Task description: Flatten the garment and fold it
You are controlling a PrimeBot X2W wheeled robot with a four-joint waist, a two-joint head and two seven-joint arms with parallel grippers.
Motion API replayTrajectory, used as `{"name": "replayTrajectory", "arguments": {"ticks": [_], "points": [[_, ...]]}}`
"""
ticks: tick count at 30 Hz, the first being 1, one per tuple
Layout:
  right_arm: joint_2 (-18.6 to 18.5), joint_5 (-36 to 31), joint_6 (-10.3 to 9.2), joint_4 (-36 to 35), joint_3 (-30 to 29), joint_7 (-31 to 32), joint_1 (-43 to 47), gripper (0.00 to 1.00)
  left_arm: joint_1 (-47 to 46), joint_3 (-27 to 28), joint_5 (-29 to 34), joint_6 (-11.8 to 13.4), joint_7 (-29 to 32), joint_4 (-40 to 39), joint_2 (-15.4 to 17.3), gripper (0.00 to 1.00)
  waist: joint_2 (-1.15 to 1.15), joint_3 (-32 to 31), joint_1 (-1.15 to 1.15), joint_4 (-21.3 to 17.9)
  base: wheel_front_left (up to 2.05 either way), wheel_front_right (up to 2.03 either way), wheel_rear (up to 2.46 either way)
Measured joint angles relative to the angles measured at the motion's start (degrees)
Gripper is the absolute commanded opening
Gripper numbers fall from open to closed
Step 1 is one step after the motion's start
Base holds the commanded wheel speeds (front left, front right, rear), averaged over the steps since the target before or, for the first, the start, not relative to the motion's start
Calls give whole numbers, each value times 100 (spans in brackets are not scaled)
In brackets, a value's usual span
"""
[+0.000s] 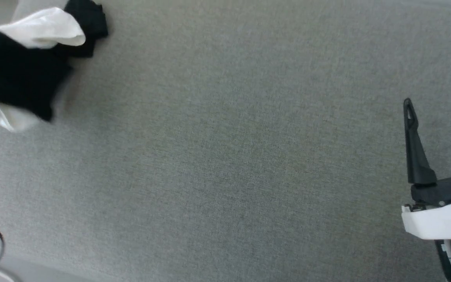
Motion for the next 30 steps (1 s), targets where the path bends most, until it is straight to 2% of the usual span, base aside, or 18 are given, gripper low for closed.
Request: {"name": "replayTrajectory", "arguments": {"ticks": [3,7,13,20,30], "points": [[149,52,0,238,-7,-230,21,100,-220,-8,108,2,-94,-368,230,0,0,-279,0,-18,0,0,0],[305,144,0,517,-51,-519,159,100,-591,7,211,24,-142,-928,375,0,0,-673,-1,-57,0,0,0],[397,299,0,865,-177,-877,383,100,-1318,-19,257,255,-13,-1746,233,0,0,-1259,-1,-149,0,0,0],[402,768,0,1185,-332,-1141,631,100,-2220,-174,169,521,223,-2306,-547,0,0,-1851,-1,-327,0,0,0],[403,979,0,1334,-458,-1318,734,100,-2945,-613,-287,625,599,-2541,-1808,0,0,-2412,-1,-759,0,0,0]]}}
